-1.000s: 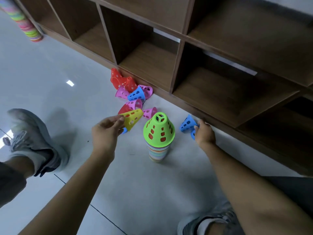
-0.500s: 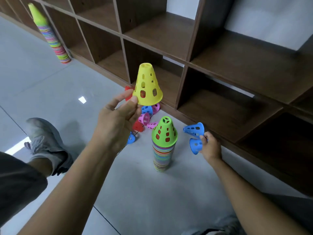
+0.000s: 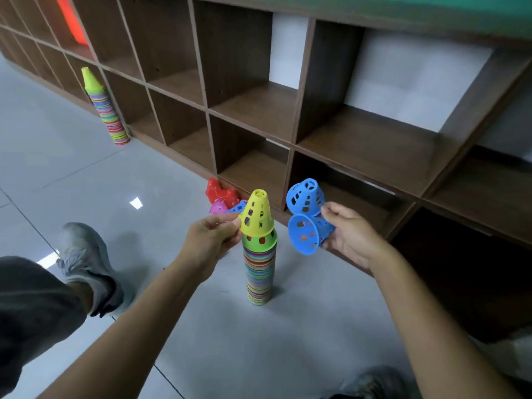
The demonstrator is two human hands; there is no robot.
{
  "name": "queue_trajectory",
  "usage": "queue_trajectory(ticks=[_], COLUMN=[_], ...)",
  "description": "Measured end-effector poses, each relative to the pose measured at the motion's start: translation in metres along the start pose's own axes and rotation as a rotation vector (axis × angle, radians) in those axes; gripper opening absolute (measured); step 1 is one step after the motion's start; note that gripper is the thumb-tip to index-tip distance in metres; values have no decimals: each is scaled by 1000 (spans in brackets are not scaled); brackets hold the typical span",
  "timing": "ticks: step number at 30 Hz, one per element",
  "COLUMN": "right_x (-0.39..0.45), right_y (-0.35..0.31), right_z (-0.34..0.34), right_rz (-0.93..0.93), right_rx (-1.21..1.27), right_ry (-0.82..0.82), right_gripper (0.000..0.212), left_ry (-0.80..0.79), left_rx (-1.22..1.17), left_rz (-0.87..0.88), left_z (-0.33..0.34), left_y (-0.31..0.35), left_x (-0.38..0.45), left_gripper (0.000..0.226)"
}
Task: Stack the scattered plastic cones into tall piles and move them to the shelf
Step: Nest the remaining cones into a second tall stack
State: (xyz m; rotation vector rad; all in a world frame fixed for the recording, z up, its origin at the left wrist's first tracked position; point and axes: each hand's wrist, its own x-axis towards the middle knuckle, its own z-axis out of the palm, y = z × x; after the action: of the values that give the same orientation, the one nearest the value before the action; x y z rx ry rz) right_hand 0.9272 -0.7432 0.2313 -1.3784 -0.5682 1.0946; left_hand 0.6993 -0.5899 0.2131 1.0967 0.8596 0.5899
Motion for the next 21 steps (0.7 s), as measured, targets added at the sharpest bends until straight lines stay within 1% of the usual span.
queue_trajectory(ticks=[2,3,5,6,9,13,14,16,21], right_x=[-11,-14,-17,-17,-13,-6,-4,-1,4], right_y=[-20,-27,-36,-39,-36,-19,-15,-6,6], right_z=[7,10,16,19,29,44,46,49,50], right_rz=[47,62,82,93,131,194,209,231,263], right_rx=[14,6,-15,-16,-5,-29,-32,-43,-87], right_ry=[-94,-127,-151,-154,-175,-212,-212,-191,-133], right_gripper=[23,30,40,38,22,21,23,28,22], left_ry=[34,42,50,57,99,127,129,132,124], left_rx=[20,40,90,114,206,386,415,482,560], left_rz=[-8,-8,-15,-16,27,95,102,133,190], left_z=[0,1,1,1,2,1,-1,-6,-18], left_y=[-5,-6,-8,-9,-8,-5,-4,1,8], left_x=[-1,-1,0,1,6,8,7,5,1], left_gripper=[19,18,18,18,16,19,19,17,15])
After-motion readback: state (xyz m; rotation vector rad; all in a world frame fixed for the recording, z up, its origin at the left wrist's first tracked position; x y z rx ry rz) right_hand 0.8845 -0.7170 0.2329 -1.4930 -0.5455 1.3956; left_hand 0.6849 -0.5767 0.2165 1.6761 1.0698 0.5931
